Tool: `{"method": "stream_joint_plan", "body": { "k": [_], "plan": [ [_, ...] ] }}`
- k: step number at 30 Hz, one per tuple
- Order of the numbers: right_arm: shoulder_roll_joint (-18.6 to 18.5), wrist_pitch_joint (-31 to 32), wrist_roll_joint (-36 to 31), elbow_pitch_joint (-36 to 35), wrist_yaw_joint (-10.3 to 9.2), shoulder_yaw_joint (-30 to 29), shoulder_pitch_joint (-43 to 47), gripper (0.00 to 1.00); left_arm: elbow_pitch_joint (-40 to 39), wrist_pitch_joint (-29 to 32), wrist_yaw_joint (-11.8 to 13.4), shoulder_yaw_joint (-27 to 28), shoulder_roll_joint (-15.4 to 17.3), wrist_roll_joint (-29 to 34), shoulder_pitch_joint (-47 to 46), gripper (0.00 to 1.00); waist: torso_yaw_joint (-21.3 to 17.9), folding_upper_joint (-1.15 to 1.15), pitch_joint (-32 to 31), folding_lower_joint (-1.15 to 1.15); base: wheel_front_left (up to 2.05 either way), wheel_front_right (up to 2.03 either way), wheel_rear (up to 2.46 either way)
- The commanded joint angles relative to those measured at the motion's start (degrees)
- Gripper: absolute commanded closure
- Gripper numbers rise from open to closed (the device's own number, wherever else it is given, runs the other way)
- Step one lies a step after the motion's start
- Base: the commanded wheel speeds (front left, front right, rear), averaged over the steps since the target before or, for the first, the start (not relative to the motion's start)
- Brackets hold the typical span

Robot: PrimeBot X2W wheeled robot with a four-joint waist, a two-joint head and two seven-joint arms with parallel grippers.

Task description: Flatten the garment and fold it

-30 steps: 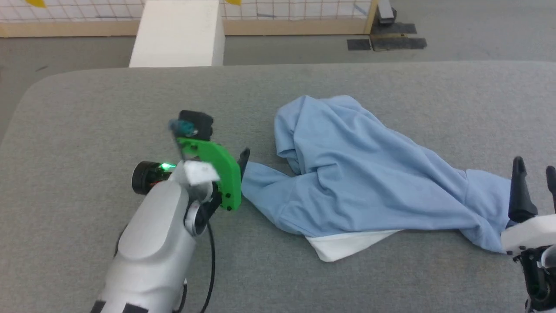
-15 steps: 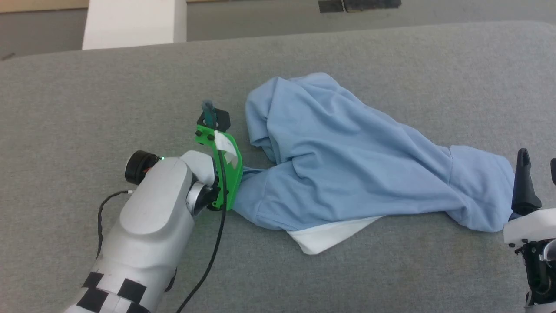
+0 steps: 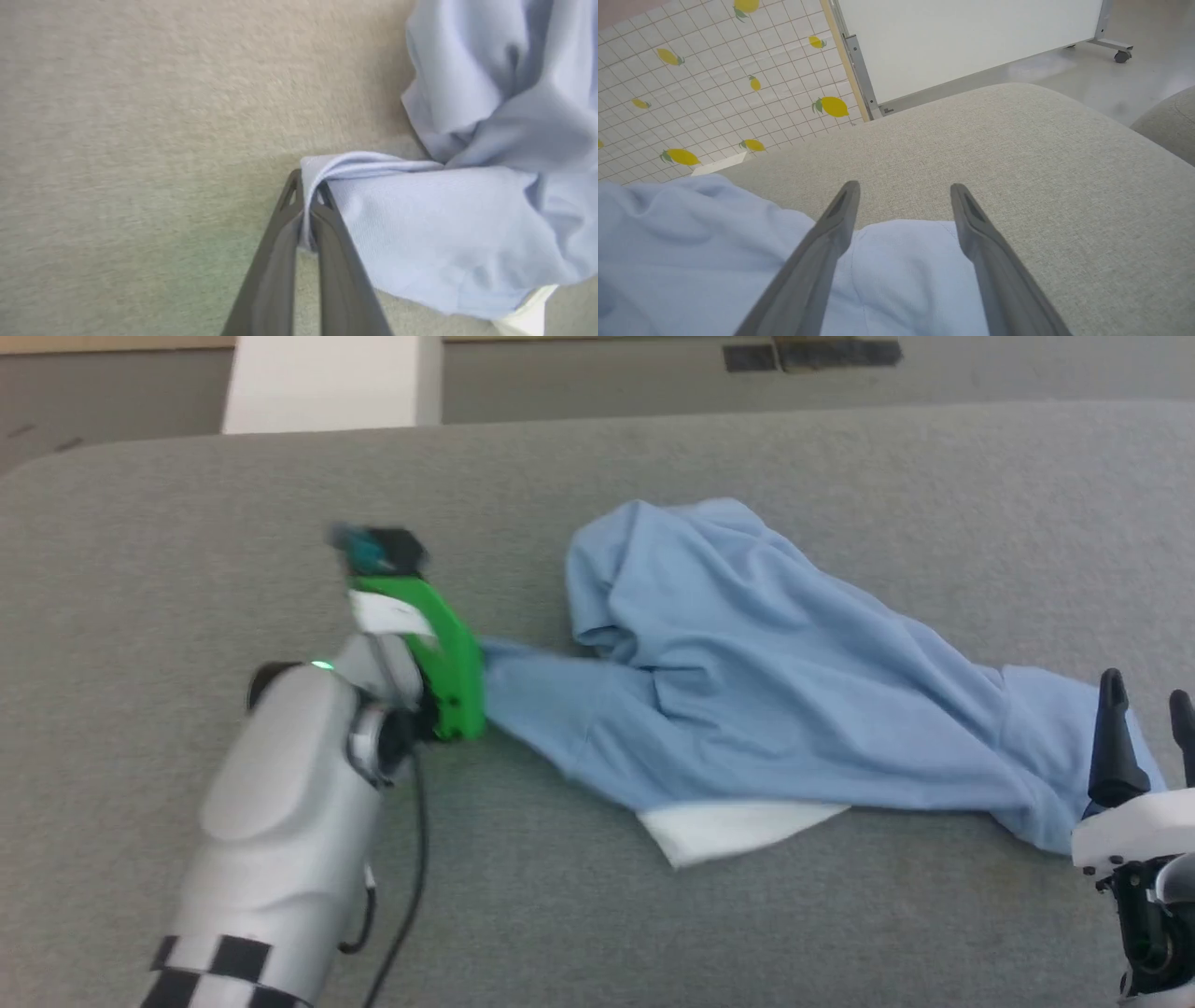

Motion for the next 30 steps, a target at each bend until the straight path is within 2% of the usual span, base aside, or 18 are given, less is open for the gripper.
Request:
{"method": "stream_joint_plan", "body": {
  "k": [1, 6, 12, 15, 19, 20, 21, 26, 30],
  "plan": [
    [0.0, 0.0, -0.3, 0.3, -0.06, 0.2, -0.7, 0.00, -0.7, -1.5, 1.2, 2.0, 1.1, -1.1, 0.5, 1.00, 2.8, 0.00, -2.6, 0.00, 0.00, 0.00, 0.00],
    [0.0, 0.3, -0.3, 0.7, -0.06, 1.0, -0.1, 0.00, -3.0, -5.3, 5.0, 8.7, 4.0, -4.1, 3.2, 1.00, 5.2, 0.00, -4.1, 0.00, 0.00, 0.00, 0.00],
    [0.0, 0.6, -0.3, 0.7, -0.06, 1.4, 0.5, 0.00, -5.6, -6.6, 9.5, 15.2, 6.8, -7.3, 12.1, 1.00, 6.8, 0.00, -4.5, 0.00, 0.00, 0.00, 0.00],
    [0.0, 0.6, -0.3, 0.6, -0.06, 1.5, 0.7, 0.00, -5.8, -6.5, 10.9, 17.4, 6.3, -9.3, 17.7, 1.00, 7.1, 0.00, -4.3, 0.00, 0.00, 0.00, 0.00],
    [0.0, 0.9, -0.4, 0.5, -0.06, 1.7, 0.8, 0.00, -5.9, -7.3, 11.4, 19.0, 4.7, -11.4, 22.2, 1.00, 7.4, 0.00, -4.1, 0.00, 0.00, 0.00, 0.00],
    [0.0, 0.9, -0.4, 0.5, -0.06, 1.8, 0.8, 0.00, -6.2, -7.9, 11.4, 19.3, 4.4, -11.7, 22.6, 0.74, 7.4, 0.00, -4.1, 0.00, 0.00, 0.00, 0.00],
    [0.0, 1.0, -0.4, 0.5, -0.06, 1.8, 0.8, 0.00, -6.8, -9.1, 11.3, 19.8, 4.2, -12.0, 23.0, 0.00, 7.4, 0.00, -4.0, 0.00, 0.00, 0.00, 0.00],
    [0.0, 1.0, -0.3, 0.7, -0.06, 2.6, 0.8, 0.00, -11.6, -17.4, 9.2, 22.2, 4.0, -11.9, 24.1, 0.00, 6.9, 0.00, -4.4, 0.00, 0.00, 0.00, 0.00],
    [0.0, 0.8, 0.1, 1.0, -0.06, 3.3, 1.3, 0.00, -17.3, -29.4, 6.6, 23.6, 5.1, -8.4, 27.2, 0.00, 6.0, 0.00, -5.0, 0.00, 0.00, 0.00, 0.00]
  ]
}}
